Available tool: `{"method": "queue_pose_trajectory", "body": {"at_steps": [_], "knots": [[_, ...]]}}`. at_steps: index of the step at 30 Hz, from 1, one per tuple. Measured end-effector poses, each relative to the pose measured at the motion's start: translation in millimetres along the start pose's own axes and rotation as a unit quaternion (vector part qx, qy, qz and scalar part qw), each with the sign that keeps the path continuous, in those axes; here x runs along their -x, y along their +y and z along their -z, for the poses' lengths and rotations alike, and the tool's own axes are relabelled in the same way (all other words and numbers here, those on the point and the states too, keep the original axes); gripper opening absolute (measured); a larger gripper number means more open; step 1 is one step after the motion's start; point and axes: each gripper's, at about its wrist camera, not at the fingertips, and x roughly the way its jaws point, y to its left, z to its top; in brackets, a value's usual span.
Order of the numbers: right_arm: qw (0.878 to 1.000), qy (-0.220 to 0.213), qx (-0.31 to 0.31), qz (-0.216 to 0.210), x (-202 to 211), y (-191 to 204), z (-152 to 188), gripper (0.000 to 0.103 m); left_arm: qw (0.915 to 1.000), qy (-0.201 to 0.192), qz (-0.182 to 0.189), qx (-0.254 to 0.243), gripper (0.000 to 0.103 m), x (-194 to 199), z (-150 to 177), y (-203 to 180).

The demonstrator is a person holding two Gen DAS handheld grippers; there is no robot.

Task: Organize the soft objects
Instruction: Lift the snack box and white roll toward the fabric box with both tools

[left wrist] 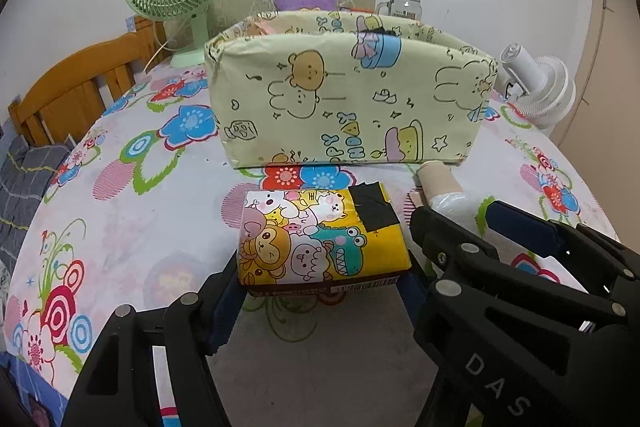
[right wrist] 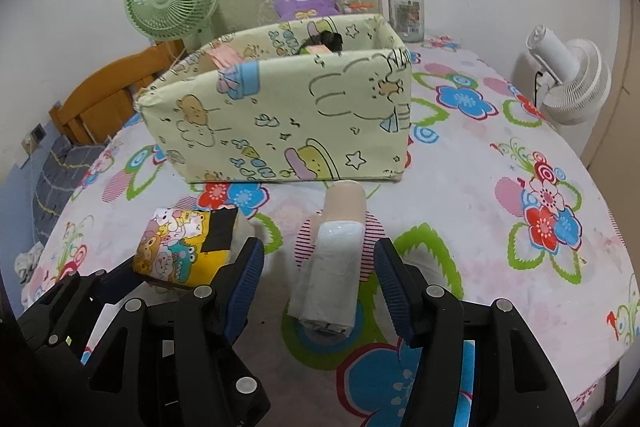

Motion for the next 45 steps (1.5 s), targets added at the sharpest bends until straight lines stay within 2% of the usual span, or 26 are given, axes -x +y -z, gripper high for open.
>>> {"method": "queue_pose_trajectory", "body": {"at_steps": [7, 9, 10, 24, 45], "knots": [[1.0, 0.019, 0.002, 0.005, -14, -2, 1, 0.047, 0.9999, 0.009, -0.007, -0.012, 0.073, -8, 2, -5], [1.0, 0.018, 0.002, 0.006, -15, -2, 1, 0.04, 0.9999, 0.01, -0.004, -0.012, 0.073, -9, 1, -5], [1.0, 0.019, 0.005, 0.007, -16, -1, 1, 0.026, 0.9999, 0.01, -0.003, -0.011, 0.073, -9, 1, -5], [1.0, 0.002, 0.0, 0.003, 2, -4, 0, 0.022, 0.9999, -0.005, 0.007, -0.013, 0.073, 6, -2, -13], [0.996, -0.09, 0.014, 0.002, 93, 4, -19, 0.022, 0.9952, -0.096, 0.005, -0.019, 0.073, 89, -21, -23]]}}
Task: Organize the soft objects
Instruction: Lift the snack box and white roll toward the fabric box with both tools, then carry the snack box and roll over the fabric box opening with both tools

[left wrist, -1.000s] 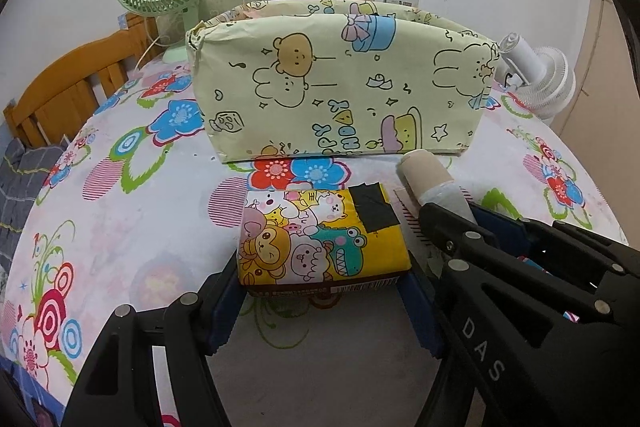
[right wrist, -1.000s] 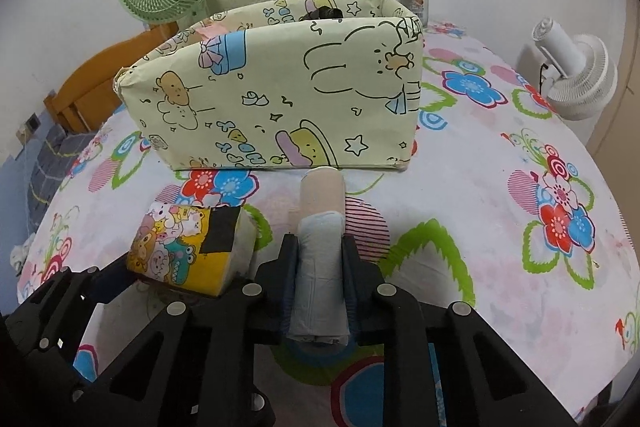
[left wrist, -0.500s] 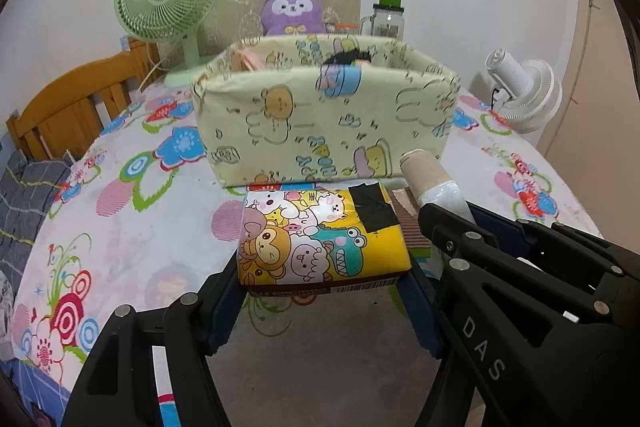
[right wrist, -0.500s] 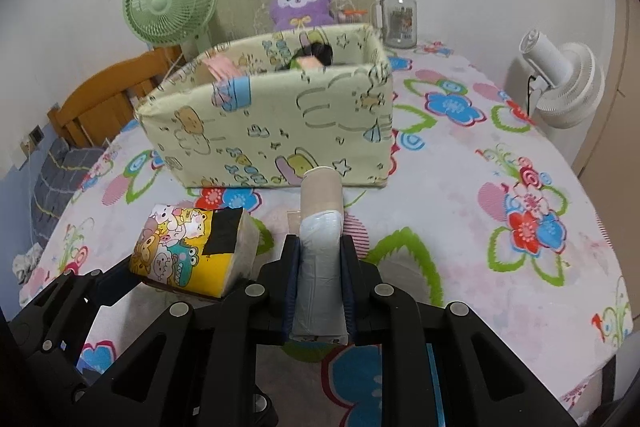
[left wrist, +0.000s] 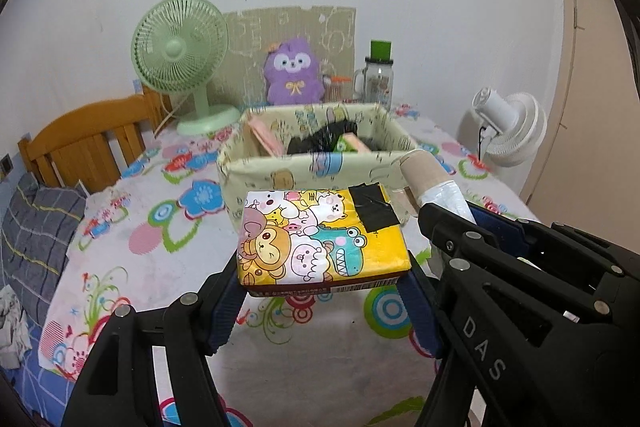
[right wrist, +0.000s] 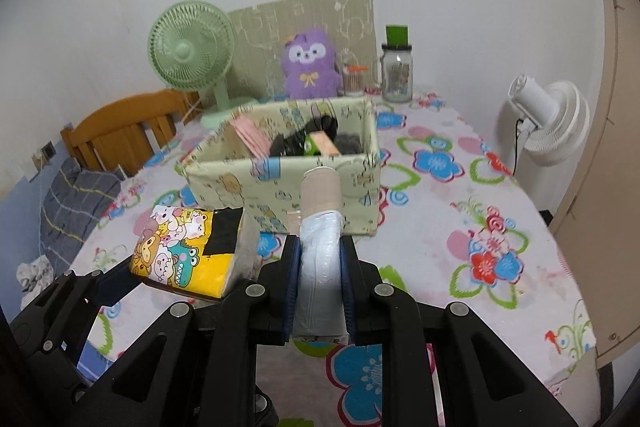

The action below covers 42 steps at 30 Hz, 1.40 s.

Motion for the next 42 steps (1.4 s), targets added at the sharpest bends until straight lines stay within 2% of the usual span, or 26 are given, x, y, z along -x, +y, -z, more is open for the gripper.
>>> {"method": "queue_pose_trajectory", "body": {"at_steps": [9, 22, 33, 42], "knots": [[0.999, -0.031, 0.007, 0.004, 37, 6, -24, 0.022, 0.9995, -0.031, 0.003, 0.002, 0.073, 30, -22, -2], [0.998, -0.06, 0.02, 0.003, 67, 13, -59, 0.022, 0.998, -0.063, 0.003, 0.006, 0.073, 59, -56, 1], [0.998, -0.057, 0.014, 0.005, 48, 15, -77, 0.022, 0.9981, -0.061, 0.006, -0.001, 0.073, 43, -69, 6], [0.999, -0.044, 0.007, 0.004, 13, 13, -94, 0.022, 0.9988, -0.043, 0.021, 0.005, 0.073, 8, -86, 15]]}}
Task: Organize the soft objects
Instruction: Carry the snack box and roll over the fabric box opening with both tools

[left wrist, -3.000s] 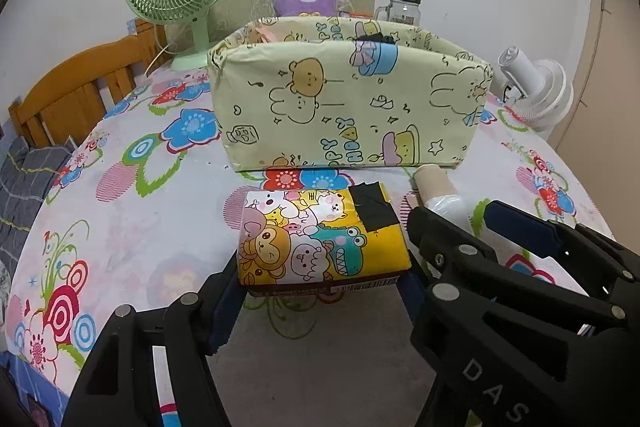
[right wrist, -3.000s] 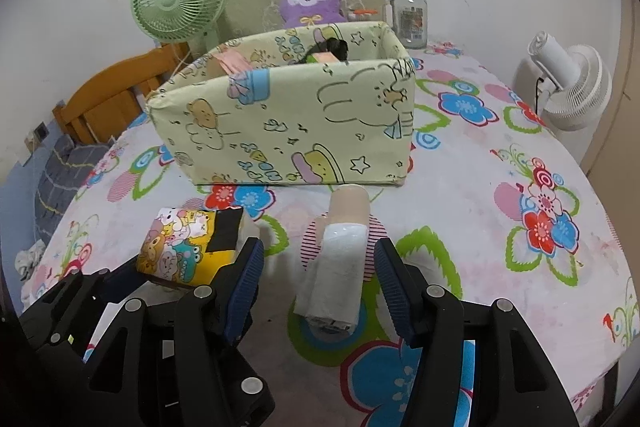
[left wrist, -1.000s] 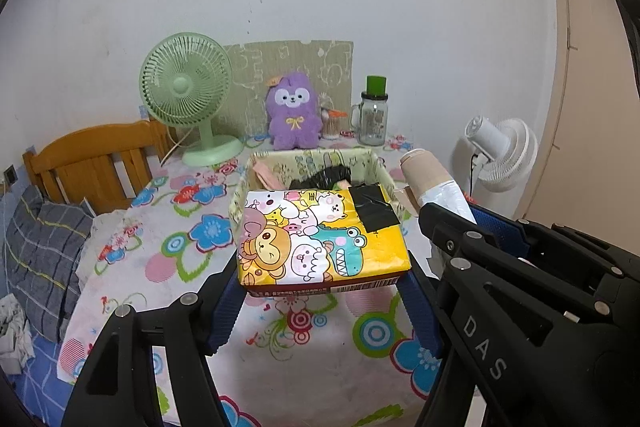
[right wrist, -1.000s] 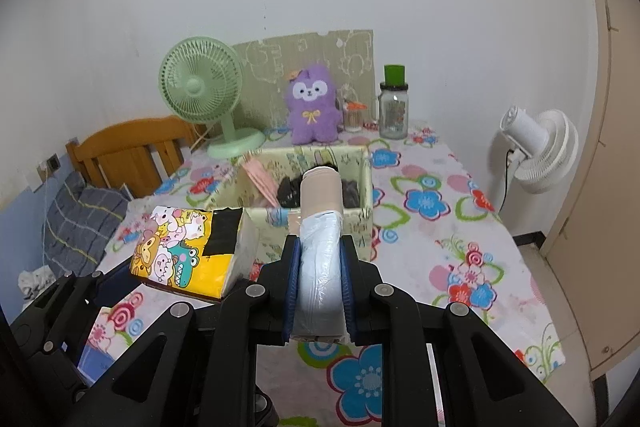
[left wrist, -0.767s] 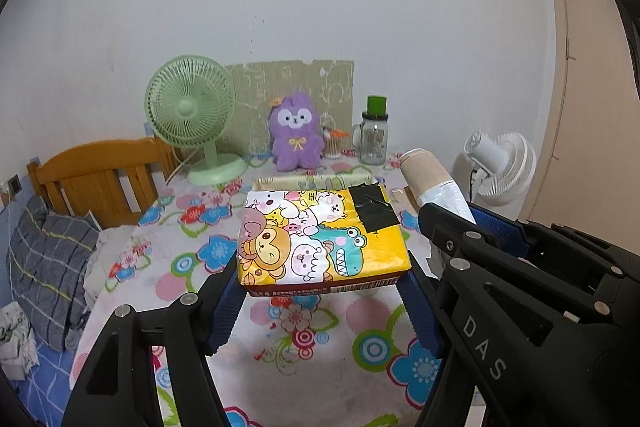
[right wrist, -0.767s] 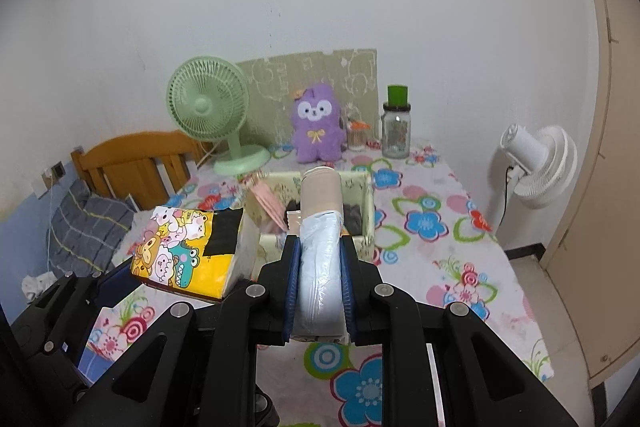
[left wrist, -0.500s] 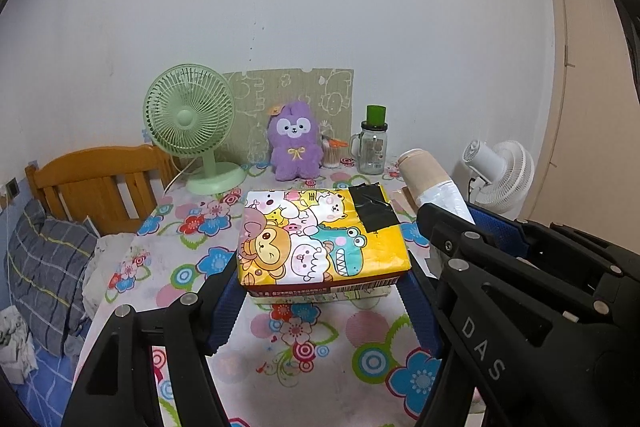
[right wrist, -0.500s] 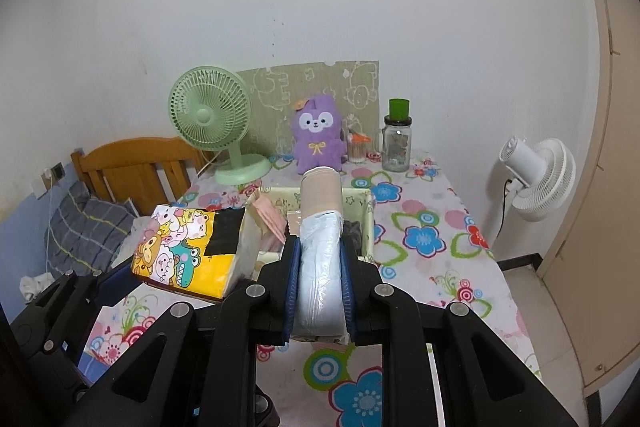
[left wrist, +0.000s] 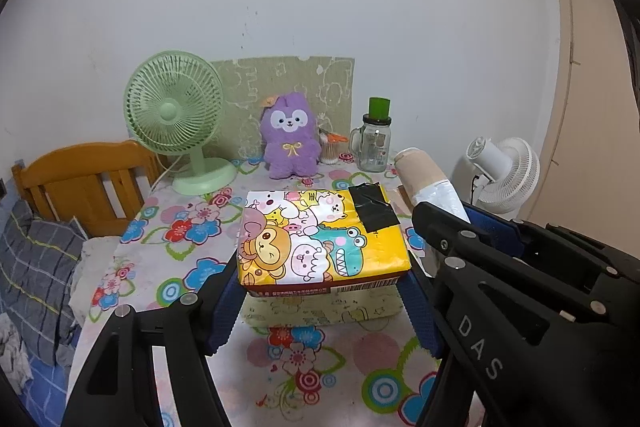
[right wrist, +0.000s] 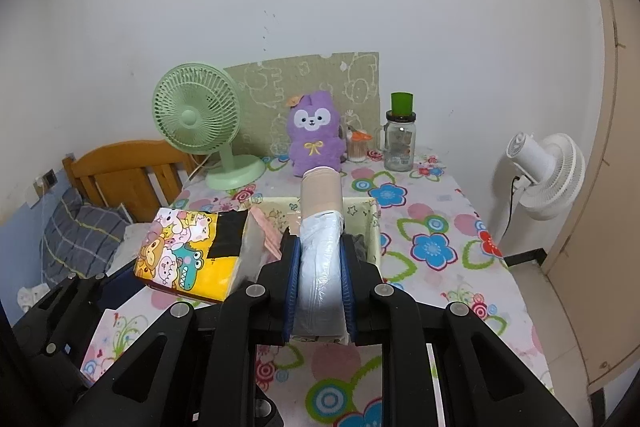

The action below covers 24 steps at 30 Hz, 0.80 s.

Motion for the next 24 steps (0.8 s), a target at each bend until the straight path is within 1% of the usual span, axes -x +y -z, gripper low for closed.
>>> {"method": "queue_pose_trajectory", "body": {"at_steps": [14, 24], "knots": [[1.0, 0.027, -0.003, -0.007, -75, -6, -24, 0.022, 0.9994, 0.031, -0.002, 0.013, 0.073, -69, -22, 14], [0.998, 0.053, -0.013, -0.009, -116, -13, -28, 0.022, 0.9975, 0.067, 0.002, 0.021, 0.075, -116, -26, 22]]}}
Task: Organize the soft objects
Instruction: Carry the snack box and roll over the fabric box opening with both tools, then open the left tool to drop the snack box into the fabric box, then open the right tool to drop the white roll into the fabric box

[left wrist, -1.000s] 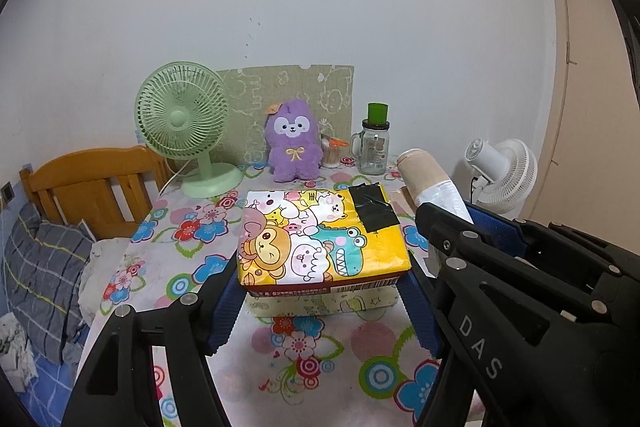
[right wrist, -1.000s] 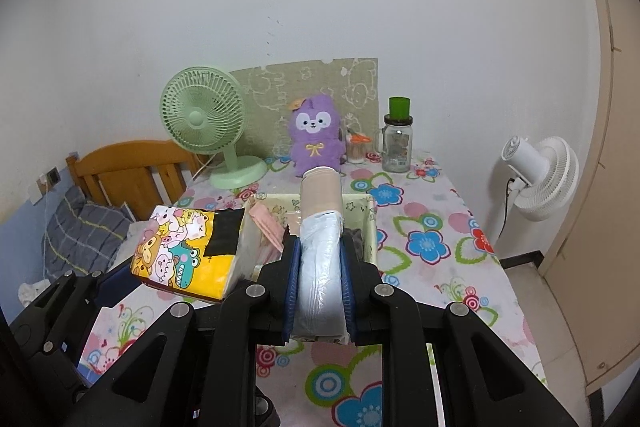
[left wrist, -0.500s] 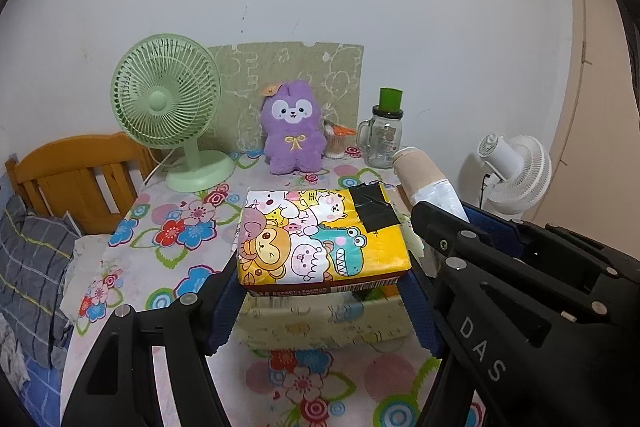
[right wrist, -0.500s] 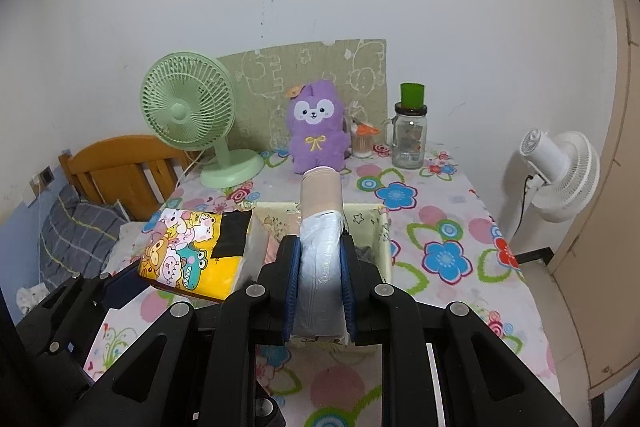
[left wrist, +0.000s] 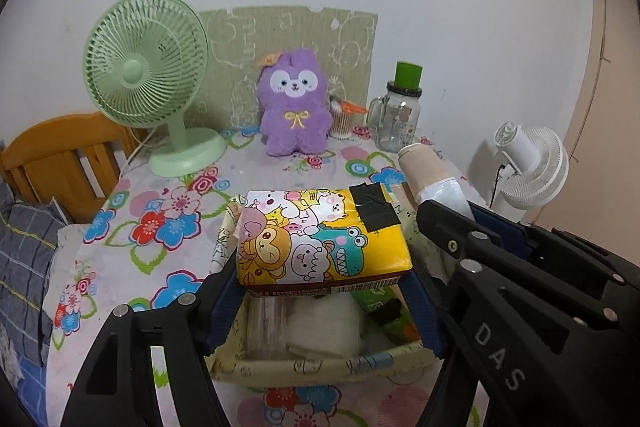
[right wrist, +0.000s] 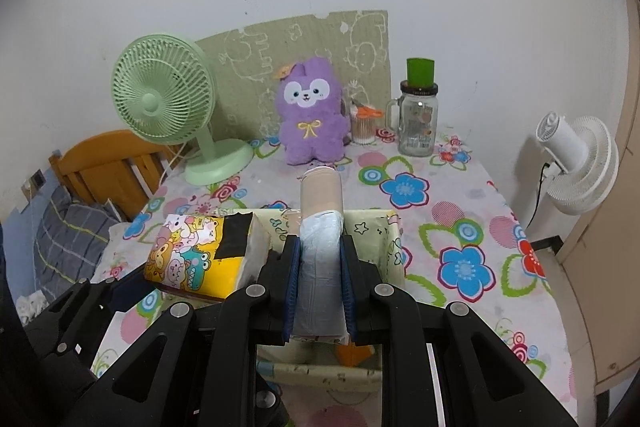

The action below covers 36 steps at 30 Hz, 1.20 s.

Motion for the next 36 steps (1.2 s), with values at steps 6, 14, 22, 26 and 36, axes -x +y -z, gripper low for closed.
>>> {"method": "queue_pose_trajectory", "body": {"at_steps": [6, 14, 22, 26, 36], "knots": [[1.0, 0.017, -0.004, -0.009, -23, -3, 1, 0.022, 0.9996, 0.024, -0.003, -0.013, 0.088, -19, 1, 2], [0.998, 0.043, -0.004, -0.035, -50, -2, 5, 0.024, 0.9985, 0.042, -0.028, -0.02, 0.094, -34, 4, 8], [0.998, 0.054, -0.003, -0.04, -63, -3, 8, 0.063, 0.9976, 0.053, -0.037, -0.023, 0.095, -45, 5, 9], [0.998, 0.052, 0.003, -0.031, -61, -5, 7, 0.065, 0.9976, 0.053, -0.037, -0.024, 0.096, -45, 5, 7], [1.0, 0.026, -0.004, -0.009, -33, -15, 6, 0.078, 0.9986, 0.029, -0.036, -0.024, 0.103, -22, 5, -3]]}}
